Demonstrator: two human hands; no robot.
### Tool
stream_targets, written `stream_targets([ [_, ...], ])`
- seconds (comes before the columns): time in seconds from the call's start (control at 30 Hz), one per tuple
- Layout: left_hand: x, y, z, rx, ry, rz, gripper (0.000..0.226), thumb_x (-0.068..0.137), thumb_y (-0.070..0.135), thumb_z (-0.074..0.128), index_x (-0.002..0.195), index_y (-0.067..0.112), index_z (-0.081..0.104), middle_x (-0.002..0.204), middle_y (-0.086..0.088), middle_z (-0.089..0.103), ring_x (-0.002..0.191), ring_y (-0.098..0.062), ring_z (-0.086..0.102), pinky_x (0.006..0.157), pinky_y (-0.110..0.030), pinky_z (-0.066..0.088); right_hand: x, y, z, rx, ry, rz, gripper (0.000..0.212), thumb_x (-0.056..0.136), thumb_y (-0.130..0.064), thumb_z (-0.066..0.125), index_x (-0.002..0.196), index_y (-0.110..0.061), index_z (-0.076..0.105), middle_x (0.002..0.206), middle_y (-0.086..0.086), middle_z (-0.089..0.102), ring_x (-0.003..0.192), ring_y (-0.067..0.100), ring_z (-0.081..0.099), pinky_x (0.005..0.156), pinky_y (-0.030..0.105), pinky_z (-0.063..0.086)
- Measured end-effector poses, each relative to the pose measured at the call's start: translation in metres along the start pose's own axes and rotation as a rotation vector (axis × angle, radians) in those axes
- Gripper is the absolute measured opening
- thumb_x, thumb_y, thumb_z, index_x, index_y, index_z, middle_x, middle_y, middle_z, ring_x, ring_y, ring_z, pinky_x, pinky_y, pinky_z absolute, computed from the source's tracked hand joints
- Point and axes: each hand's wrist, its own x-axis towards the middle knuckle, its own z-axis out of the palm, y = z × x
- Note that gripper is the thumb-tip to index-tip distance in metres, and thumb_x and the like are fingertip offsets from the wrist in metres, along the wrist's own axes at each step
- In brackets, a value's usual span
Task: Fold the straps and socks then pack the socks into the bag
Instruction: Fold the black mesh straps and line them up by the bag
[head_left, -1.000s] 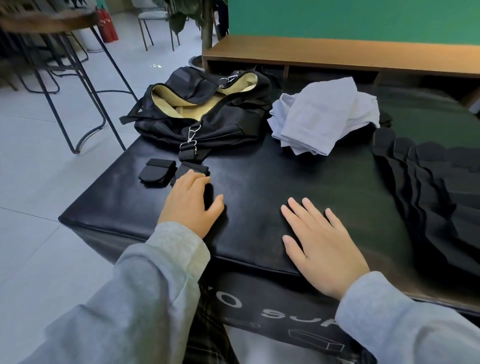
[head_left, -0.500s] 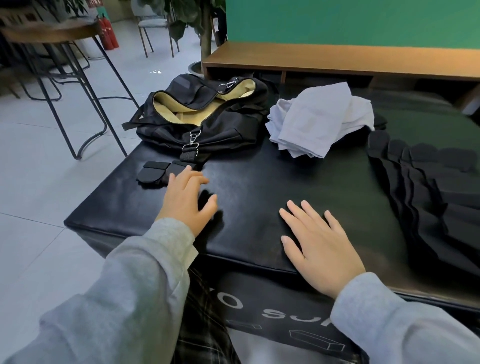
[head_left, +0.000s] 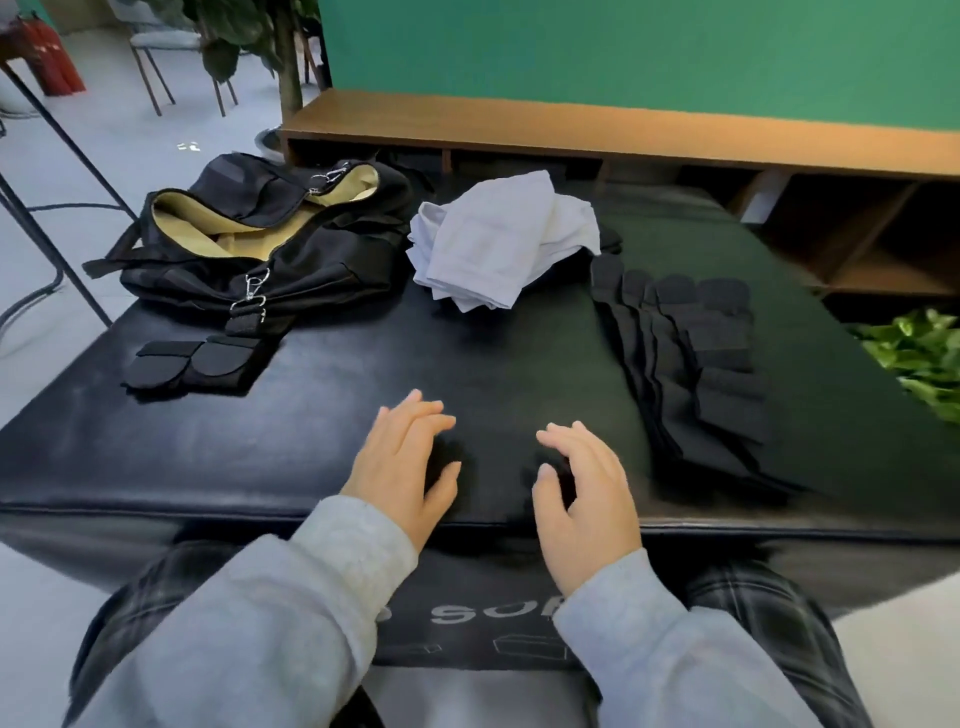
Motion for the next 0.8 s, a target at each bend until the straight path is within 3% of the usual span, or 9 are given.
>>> stream_targets([
  [0.1, -0.004, 0.018, 0.018, -0.024, 0.009, 0.101, 0.051, 0.074, -0.015, 0.054, 0.113, 0.017, 0.046, 0.120, -0.004, 0.054, 0.123, -0.019, 0.042, 0.113, -0.030, 0.020, 0.008, 0.008, -0.020, -0.045, 0.196, -0.109, 0.037, 0.083, -0.028, 0.038, 0.107, -0.017, 0.064, 0.113, -0.014, 0.057, 0.123, 0.011, 0.041, 0.102, 0.025, 0.030],
  [0.2, -0.012, 0.022, 0.028, -0.033, -0.037, 0.111, 0.075, 0.062, -0.031, 0.048, 0.117, 0.022, 0.045, 0.125, 0.005, 0.046, 0.123, -0.026, 0.050, 0.108, -0.041, 0.035, 0.021, 0.015, -0.042, -0.119, 0.346, -0.116, 0.034, 0.081, -0.022, 0.040, 0.105, -0.015, 0.064, 0.112, -0.003, 0.063, 0.120, 0.020, 0.046, 0.100, 0.022, 0.026],
  [0.3, -0.020, 0.019, 0.026, -0.019, -0.038, 0.125, 0.072, 0.066, -0.027, 0.045, 0.115, 0.025, 0.047, 0.126, 0.008, 0.045, 0.116, -0.029, 0.057, 0.100, -0.044, 0.042, 0.030, 0.023, -0.063, -0.180, 0.441, -0.003, 0.033, 0.079, -0.017, 0.046, 0.107, -0.013, 0.062, 0.117, 0.001, 0.062, 0.123, 0.025, 0.044, 0.098, 0.019, 0.019],
  [0.4, -0.023, 0.018, 0.023, -0.012, -0.020, 0.184, 0.048, 0.079, -0.008, 0.034, 0.111, 0.024, 0.050, 0.124, 0.007, 0.047, 0.109, -0.027, 0.060, 0.098, -0.040, 0.045, 0.034, 0.033, -0.079, -0.273, 0.437, 0.156, 0.037, 0.080, -0.016, 0.052, 0.117, -0.013, 0.058, 0.129, 0.004, 0.054, 0.130, 0.025, 0.034, 0.103, 0.030, 0.021],
  [0.5, -0.023, 0.017, 0.025, -0.016, 0.007, 0.207, 0.043, 0.081, -0.003, 0.028, 0.109, 0.022, 0.050, 0.122, 0.006, 0.048, 0.110, -0.017, 0.055, 0.108, -0.024, 0.032, 0.034, 0.041, -0.090, -0.344, 0.292, 0.333, 0.054, 0.082, -0.018, 0.060, 0.135, -0.019, 0.045, 0.146, 0.003, 0.036, 0.139, 0.024, 0.019, 0.109, 0.042, 0.017],
  [0.57, -0.023, 0.018, 0.024, -0.012, 0.014, 0.203, 0.043, 0.081, -0.001, 0.027, 0.108, 0.023, 0.050, 0.122, 0.006, 0.048, 0.110, -0.015, 0.052, 0.106, -0.023, 0.034, 0.034, 0.044, -0.093, -0.353, 0.181, 0.406, 0.062, 0.083, -0.022, 0.059, 0.141, -0.026, 0.036, 0.152, 0.001, 0.026, 0.141, 0.021, 0.013, 0.112, 0.042, 0.013],
  [0.67, -0.023, 0.018, 0.022, -0.011, 0.015, 0.182, 0.043, 0.079, 0.003, 0.026, 0.108, 0.024, 0.050, 0.122, 0.008, 0.048, 0.108, -0.015, 0.051, 0.092, -0.030, 0.041, 0.035, 0.047, -0.095, -0.310, 0.138, 0.427, 0.060, 0.085, -0.020, 0.056, 0.140, -0.032, 0.036, 0.150, -0.001, 0.030, 0.137, 0.021, 0.020, 0.110, 0.042, 0.017],
  [0.8, -0.021, 0.023, 0.017, -0.049, 0.022, 0.171, 0.041, 0.078, 0.004, 0.027, 0.106, 0.023, 0.051, 0.120, 0.007, 0.048, 0.102, -0.011, 0.053, 0.088, -0.023, 0.042, 0.037, 0.049, -0.100, -0.302, 0.181, 0.398, 0.049, 0.089, -0.017, 0.053, 0.134, -0.033, 0.045, 0.141, -0.006, 0.041, 0.128, 0.021, 0.033, 0.105, 0.041, 0.022],
])
